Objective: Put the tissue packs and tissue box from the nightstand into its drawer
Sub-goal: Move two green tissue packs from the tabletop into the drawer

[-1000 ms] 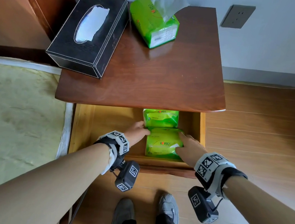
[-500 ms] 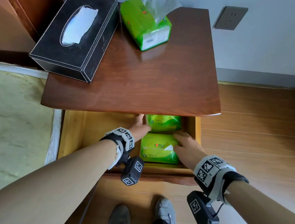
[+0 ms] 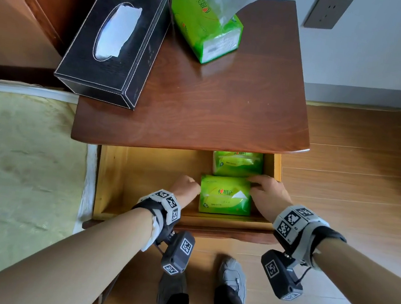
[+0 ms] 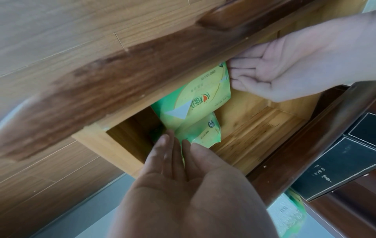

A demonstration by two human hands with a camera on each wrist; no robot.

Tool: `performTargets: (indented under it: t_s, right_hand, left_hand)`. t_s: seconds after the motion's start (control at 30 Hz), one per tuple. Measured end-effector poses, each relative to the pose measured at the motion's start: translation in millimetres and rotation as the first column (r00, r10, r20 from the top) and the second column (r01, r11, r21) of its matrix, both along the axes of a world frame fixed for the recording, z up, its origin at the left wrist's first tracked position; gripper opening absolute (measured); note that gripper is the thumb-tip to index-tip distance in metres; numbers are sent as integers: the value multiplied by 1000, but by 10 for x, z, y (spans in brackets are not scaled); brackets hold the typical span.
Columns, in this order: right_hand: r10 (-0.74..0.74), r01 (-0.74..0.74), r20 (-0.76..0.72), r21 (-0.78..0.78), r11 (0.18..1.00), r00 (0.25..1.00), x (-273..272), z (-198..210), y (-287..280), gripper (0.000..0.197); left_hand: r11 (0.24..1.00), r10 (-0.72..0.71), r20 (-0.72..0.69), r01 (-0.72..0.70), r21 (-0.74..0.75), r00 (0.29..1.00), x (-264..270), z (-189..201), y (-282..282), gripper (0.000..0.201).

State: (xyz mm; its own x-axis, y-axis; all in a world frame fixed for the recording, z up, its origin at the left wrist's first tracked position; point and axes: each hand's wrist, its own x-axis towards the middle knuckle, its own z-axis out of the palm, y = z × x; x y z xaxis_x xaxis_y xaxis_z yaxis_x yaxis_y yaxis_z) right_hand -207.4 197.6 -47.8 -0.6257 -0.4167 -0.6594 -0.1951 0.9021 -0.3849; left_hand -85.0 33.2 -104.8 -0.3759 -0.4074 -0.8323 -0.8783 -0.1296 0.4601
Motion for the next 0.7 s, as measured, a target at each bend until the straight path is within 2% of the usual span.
performTargets:
  t_s: [0.07,0.17,0.3,0.37,0.43,0.5,0.53,0.63,0.7]
  right_hand:
    - [-5,5,15,11,1000,1000,-10,-7,12,48]
    - [-6,6,39,1,1000,999,-30,-41,41,48]
    - [12,-12,52,-1,1000,999,-43,-67,72,47]
    - [10,-9,54,-11,1000,998,-39,-61,69,47]
    - [5,-4,45,-20,1000,999,-38,-29,80,46]
    - [1,0,42,-25,1000,999,-32,19,108,45]
    - [1,0,47,-25,1000,999,-23,43,125,44]
    - [-13,15,55,-35,999,998,-80,172,120,42]
    - [-20,22,40,-46,999,999,-142,198,120,41]
  left_hand:
    - [999,8,-15,-8,51,1000,-53,31,76,33]
    - [988,16,-50,-8,156,999,-152,35,181,29]
    - [985,-3,-50,11,169,999,-210,28,226,38]
    - [985,-29,-31,34,166,999,-202,10,202,32]
    - [982,-53,-58,62,178,997,-184,39,185,14]
    - [986,-62,-47,69,150,997,-165,59,181,64]
    - [983,-41,-75,53,177,996,-169,92,188,76]
    - [972,-59,-167,95,213,984,-273,281,178,84]
    - [975,-82,-159,112,193,984,-374,282,204,84]
